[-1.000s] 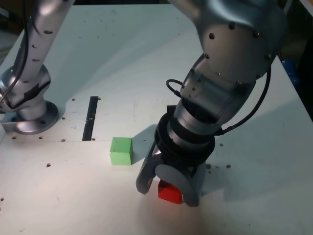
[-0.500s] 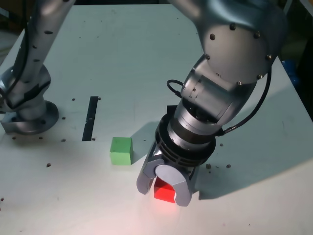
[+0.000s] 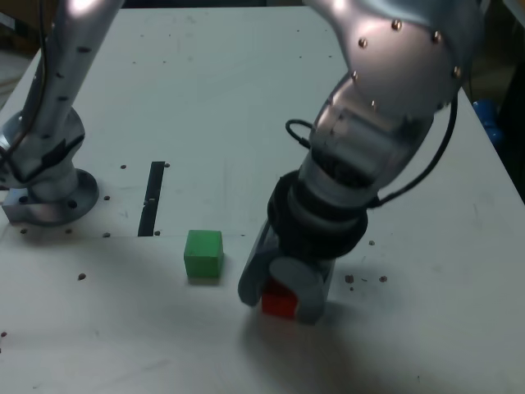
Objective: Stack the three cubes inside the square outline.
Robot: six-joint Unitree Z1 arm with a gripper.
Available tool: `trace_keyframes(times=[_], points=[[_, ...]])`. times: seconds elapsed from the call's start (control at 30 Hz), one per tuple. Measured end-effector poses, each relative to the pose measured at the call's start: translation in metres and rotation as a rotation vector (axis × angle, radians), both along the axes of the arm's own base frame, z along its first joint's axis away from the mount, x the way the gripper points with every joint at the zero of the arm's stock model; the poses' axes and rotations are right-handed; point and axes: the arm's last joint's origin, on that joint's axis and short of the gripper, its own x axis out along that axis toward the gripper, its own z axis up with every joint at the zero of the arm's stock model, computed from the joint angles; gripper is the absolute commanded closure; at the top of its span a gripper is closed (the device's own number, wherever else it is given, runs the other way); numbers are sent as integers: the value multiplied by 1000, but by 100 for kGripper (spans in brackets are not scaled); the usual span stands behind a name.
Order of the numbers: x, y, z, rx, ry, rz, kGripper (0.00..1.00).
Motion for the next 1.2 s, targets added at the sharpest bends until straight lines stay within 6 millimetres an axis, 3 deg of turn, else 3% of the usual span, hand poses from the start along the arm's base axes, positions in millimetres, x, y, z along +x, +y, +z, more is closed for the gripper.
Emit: trace_keyframes(times=[0.4,0.7,0.97,1.13,1.2], points=[[16,89,26,-13,-41,125,70],[28,142,27,-18,-49,204,70],[38,172,14,-15,-24,239,70],[42,176,10,-13,-20,244,69],[43,176,9,-12,-20,243,61]])
